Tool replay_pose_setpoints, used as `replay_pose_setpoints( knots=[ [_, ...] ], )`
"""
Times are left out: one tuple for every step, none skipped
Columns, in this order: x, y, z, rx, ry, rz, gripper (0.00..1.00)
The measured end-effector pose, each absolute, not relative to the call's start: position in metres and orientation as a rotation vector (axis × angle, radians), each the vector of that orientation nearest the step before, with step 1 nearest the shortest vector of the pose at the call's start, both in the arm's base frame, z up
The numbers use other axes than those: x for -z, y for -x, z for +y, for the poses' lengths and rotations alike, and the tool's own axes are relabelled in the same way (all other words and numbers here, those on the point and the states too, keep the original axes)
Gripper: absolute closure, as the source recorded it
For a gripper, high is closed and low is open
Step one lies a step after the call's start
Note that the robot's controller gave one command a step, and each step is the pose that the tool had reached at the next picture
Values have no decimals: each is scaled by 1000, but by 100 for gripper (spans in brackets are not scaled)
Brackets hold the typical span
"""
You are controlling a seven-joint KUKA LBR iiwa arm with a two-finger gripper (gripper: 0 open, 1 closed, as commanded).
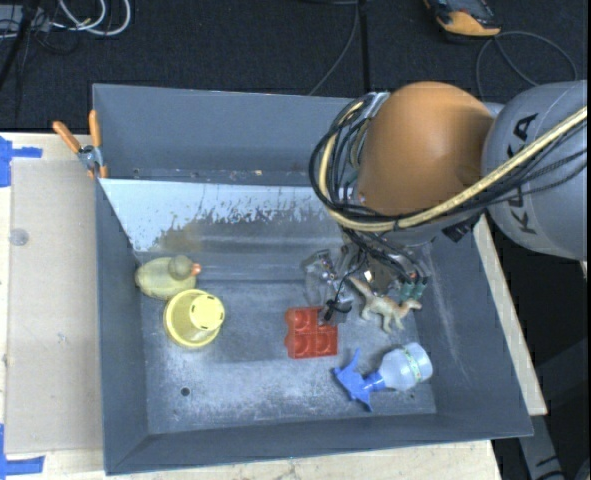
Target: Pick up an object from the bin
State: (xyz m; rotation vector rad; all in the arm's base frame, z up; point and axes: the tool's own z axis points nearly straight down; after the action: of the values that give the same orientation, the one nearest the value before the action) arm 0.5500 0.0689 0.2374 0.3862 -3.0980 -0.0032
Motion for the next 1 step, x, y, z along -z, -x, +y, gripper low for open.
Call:
replay_pose_setpoints(
  knots=[
    [-201, -547, 65, 3, -378, -3109, 100]
  ],
)
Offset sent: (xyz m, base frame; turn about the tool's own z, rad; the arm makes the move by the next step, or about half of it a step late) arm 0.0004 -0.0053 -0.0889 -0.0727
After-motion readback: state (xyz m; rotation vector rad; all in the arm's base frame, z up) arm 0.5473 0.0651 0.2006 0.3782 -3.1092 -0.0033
